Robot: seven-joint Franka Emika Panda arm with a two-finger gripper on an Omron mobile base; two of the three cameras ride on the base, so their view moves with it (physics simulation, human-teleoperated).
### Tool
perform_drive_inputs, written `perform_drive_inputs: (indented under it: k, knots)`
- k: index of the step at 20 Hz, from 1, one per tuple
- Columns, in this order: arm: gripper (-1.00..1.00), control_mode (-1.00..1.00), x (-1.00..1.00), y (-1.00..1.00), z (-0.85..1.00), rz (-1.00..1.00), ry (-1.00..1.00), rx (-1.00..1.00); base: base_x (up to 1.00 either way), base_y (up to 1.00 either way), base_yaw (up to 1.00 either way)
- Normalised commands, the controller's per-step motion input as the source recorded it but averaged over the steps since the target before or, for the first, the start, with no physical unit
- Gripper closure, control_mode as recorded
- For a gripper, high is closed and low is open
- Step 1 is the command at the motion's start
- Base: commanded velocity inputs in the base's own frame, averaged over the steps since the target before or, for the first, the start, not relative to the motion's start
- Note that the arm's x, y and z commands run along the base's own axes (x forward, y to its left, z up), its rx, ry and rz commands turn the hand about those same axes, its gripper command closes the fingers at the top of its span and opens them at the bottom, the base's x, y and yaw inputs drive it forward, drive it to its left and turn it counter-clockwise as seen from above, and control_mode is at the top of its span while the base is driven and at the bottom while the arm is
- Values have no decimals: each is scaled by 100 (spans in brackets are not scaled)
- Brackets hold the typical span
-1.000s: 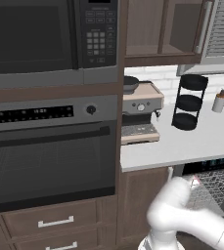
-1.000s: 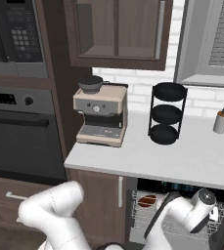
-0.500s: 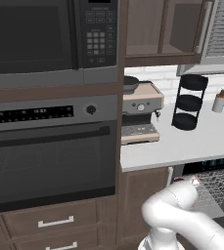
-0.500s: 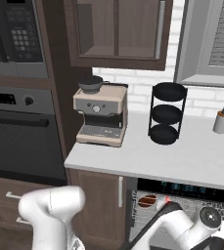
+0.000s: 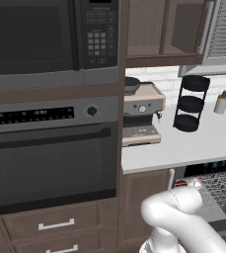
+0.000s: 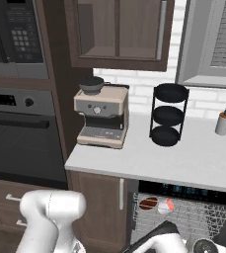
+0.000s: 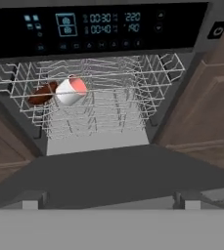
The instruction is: Pick up the cup and bowl from the counter, place them in the dishwasher, and close the dishwasher door.
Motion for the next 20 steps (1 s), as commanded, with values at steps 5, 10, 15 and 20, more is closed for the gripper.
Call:
perform_drive_inputs:
  k: [5,10,15,20]
  knots:
    - [-100,-100,-79,-11,-2,0,-21,8,0,0,0]
    - [-100,-100,-65,-32,-14,0,-18,15,0,0,0]
    - [-100,-100,-18,-19,-70,0,-2,2,0,0,0]
    - [-100,-100,-4,-20,-100,3,-21,0,0,0,0]
